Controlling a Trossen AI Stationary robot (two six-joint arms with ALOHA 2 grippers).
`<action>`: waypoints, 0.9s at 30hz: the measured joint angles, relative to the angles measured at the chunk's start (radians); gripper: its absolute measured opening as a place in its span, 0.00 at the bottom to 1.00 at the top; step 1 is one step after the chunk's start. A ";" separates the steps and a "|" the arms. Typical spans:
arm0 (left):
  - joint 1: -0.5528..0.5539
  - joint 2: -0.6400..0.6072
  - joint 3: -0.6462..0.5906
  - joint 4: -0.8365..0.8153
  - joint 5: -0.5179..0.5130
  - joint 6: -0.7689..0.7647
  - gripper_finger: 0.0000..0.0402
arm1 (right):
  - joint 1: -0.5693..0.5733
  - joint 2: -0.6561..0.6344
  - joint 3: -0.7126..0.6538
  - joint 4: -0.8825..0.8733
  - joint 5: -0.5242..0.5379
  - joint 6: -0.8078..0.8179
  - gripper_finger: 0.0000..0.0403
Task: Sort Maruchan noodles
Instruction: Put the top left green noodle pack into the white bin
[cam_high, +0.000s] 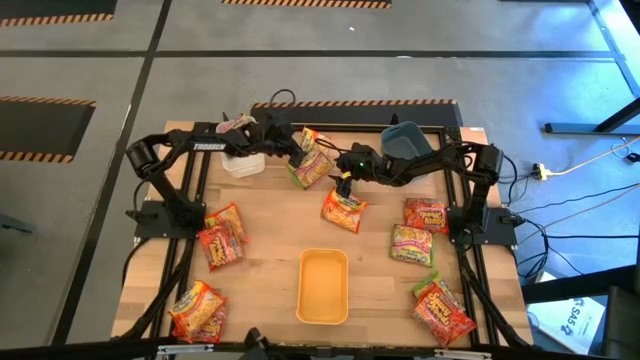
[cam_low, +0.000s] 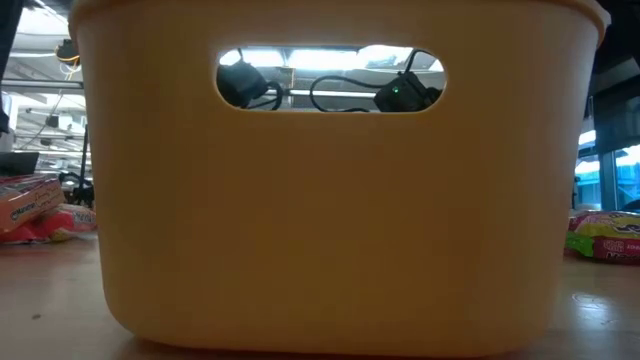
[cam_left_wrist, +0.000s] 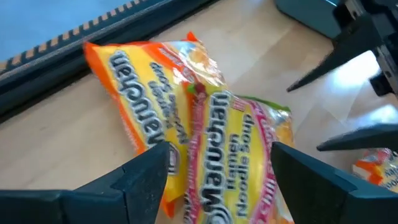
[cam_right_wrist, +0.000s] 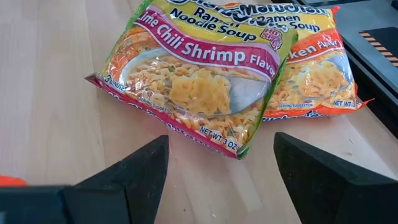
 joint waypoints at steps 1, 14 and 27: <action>0.002 0.000 0.000 0.000 0.009 0.000 0.70 | 0.000 0.000 0.000 0.000 0.000 0.000 0.68; -0.002 0.090 0.001 0.052 0.063 0.021 0.69 | 0.000 0.000 0.000 0.001 0.000 0.000 0.68; -0.020 0.116 0.001 0.057 0.086 0.020 0.69 | 0.000 0.000 0.000 0.008 0.000 0.000 0.68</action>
